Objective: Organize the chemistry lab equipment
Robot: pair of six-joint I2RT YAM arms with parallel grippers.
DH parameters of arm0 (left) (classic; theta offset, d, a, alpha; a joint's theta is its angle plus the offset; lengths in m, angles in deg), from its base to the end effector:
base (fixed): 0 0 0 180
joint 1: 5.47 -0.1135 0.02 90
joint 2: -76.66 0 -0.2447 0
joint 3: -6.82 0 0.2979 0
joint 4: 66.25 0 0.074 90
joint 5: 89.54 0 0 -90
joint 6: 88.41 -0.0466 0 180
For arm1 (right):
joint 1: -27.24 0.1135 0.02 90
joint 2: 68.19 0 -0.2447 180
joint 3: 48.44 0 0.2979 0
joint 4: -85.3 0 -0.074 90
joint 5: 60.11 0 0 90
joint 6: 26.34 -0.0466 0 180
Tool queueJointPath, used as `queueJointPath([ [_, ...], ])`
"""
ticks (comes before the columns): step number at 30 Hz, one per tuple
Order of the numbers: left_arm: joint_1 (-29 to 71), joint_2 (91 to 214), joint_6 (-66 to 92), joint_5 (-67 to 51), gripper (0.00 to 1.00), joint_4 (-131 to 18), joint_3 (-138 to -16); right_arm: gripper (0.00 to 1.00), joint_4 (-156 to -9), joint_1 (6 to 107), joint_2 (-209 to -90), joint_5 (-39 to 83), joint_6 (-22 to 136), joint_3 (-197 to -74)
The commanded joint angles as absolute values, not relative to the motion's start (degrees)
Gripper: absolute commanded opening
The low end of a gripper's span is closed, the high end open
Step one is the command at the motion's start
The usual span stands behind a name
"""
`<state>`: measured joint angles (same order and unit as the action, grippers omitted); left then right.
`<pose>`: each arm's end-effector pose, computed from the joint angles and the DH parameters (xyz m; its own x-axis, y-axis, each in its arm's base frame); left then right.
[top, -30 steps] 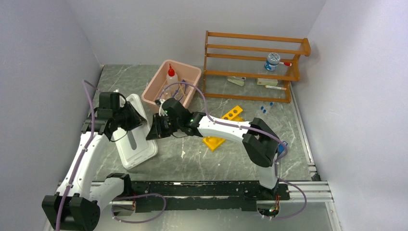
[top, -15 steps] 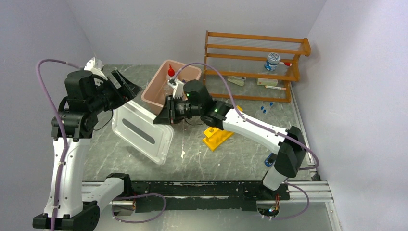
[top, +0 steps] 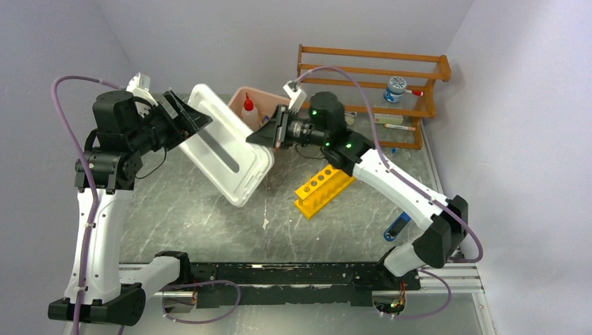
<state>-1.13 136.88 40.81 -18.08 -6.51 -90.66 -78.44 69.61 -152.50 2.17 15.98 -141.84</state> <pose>0.2429 -0.0333 0.4611 -0.5260 -0.5613 -0.6390 0.0415 0.7335 -0.6784 0.2841 0.2884 0.3897 -0.7553 0.1970 -0.6251 -0.5630 0.2931 0.7727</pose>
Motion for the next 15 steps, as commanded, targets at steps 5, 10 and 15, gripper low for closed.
queueJointPath([
  [5, -0.9, 133.93, 49.94, -27.51, 0.85, -17.2, -78.75, 0.0, -91.88, 63.56, -147.2, 3.22, 6.33, -140.07],
  [10, -0.85, 132.77, 55.9, -30.22, 0.9, -25.77, -68.5, 0.0, -95.8, 62.32, -147.47, 6.12, 2.16, -139.95],
  [15, -0.9, 131.98, 61.19, -35.01, 0.91, -38.64, -61.95, 0.0, -100.47, 60.34, -147.13, 7.5, -4.78, -137.12],
])
